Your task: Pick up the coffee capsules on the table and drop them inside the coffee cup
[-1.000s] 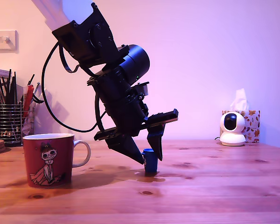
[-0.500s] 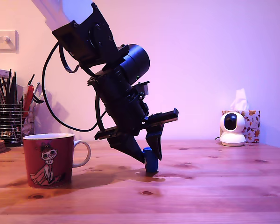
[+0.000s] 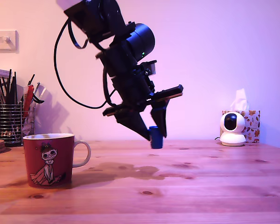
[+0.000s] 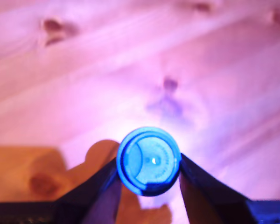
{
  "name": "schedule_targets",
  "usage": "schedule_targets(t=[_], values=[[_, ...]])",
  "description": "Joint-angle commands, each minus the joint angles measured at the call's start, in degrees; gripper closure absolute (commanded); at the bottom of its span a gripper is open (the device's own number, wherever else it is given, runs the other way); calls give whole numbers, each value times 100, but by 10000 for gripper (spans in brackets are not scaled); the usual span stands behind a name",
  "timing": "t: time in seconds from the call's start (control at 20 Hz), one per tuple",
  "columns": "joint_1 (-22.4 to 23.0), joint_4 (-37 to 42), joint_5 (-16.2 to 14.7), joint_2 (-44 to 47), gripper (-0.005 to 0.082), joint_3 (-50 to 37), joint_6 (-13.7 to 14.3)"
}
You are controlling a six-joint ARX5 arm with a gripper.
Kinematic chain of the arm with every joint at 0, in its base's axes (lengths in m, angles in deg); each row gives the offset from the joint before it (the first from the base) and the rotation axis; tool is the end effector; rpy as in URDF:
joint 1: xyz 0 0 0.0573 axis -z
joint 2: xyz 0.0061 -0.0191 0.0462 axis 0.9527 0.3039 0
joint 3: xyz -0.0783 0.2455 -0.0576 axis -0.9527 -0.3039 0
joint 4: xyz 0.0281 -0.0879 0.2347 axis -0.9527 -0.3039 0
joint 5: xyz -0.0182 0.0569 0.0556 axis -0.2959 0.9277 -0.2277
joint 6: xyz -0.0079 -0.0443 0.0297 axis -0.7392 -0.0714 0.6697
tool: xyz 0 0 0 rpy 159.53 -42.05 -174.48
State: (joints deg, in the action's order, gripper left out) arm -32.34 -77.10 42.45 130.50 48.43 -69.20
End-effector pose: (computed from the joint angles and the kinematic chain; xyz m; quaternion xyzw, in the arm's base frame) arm 0.3380 -0.2860 0.1978 0.0182 0.4920 -0.2593 0.8309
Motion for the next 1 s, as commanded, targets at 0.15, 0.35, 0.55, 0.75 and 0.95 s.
schedule_targets(t=[0.15, 0.35, 0.55, 0.75, 0.95], values=[[-26, -667, 7, 24, 557, 317, 319], [-79, -898, 83, -192, 557, 317, 413], [-140, -1054, 260, -476, 557, 317, 411], [-151, -1344, 544, -719, 557, 315, 411], [-151, -1545, 656, -892, 557, 289, 404]])
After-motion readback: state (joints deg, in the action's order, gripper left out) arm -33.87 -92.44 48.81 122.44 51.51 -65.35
